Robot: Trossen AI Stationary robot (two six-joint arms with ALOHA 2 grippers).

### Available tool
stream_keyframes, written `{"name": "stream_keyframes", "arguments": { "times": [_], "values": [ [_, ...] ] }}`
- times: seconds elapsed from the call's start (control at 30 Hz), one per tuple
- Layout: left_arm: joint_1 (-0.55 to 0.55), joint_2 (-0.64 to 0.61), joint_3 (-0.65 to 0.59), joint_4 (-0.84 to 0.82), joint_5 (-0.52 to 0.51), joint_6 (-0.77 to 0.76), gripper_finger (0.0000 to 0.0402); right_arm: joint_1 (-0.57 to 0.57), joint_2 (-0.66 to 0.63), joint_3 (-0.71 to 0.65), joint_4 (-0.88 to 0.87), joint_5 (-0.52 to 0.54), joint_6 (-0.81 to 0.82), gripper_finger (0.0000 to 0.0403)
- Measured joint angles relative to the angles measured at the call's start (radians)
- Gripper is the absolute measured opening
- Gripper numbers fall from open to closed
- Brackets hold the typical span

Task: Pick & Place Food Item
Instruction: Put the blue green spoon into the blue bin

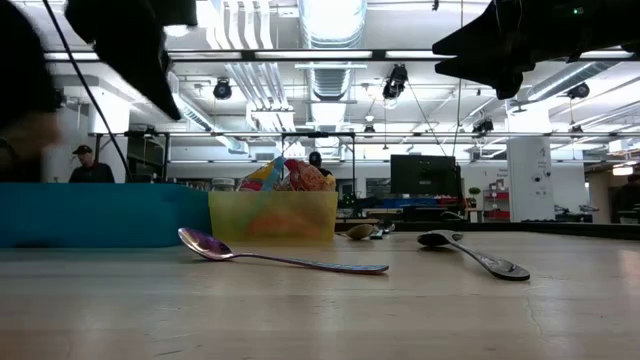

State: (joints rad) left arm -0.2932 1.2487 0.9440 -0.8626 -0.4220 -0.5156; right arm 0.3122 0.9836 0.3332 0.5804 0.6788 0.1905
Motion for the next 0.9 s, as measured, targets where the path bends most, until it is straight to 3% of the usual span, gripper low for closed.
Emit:
{"name": "stream_keyframes", "arguments": {
  "times": [0.33, 0.67, 0.9],
  "values": [
    [-0.097, 0.073, -0.001, 0.308, 0.108, 0.347, 0.0187, 0.000, 0.000, 0.000, -0.001, 0.000, 0.000, 0.0206],
    [-0.060, 0.228, 0.006, 0.402, 0.128, 0.396, 0.0187, 0.000, 0.000, 0.000, -0.001, 0.000, 0.000, 0.0206],
    [-0.056, 0.269, 0.004, 0.534, 0.132, 0.447, 0.0187, 0.000, 0.000, 0.000, -0.001, 0.000, 0.000, 0.0206]
  ]
}}
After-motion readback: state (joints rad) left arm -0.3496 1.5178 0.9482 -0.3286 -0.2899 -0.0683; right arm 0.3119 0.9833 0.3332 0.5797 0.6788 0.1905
